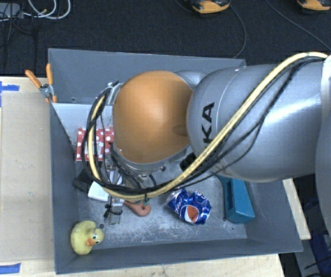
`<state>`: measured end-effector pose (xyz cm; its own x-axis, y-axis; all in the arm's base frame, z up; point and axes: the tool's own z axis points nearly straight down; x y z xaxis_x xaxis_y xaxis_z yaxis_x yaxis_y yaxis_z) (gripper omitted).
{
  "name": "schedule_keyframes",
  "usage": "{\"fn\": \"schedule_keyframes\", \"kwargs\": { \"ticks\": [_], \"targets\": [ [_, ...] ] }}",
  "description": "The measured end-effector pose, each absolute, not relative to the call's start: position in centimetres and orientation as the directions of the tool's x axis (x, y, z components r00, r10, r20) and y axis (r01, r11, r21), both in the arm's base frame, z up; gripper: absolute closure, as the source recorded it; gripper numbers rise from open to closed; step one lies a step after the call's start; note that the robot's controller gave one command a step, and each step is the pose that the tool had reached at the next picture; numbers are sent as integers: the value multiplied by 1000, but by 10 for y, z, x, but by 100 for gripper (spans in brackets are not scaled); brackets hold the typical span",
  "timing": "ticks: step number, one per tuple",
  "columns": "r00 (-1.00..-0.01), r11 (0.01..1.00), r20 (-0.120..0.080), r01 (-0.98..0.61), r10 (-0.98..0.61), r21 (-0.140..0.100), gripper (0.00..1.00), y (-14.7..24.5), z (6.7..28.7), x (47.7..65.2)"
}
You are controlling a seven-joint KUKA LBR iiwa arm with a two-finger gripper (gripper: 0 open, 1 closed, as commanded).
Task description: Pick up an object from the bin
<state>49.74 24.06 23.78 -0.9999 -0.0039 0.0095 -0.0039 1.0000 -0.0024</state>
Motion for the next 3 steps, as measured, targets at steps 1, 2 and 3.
{"fn": "schedule_keyframes", "kwargs": {
  "ticks": [1, 2, 3],
  "targets": [
    [-1000, 1000, 1, 1, 1, 0, 0, 239, 242, 499],
    [-998, 998, 6, -60, -60, 0, 0, 209, 217, 502],
    [-999, 999, 4, -54, -54, -1, 0, 185, 195, 497]
  ]
}}
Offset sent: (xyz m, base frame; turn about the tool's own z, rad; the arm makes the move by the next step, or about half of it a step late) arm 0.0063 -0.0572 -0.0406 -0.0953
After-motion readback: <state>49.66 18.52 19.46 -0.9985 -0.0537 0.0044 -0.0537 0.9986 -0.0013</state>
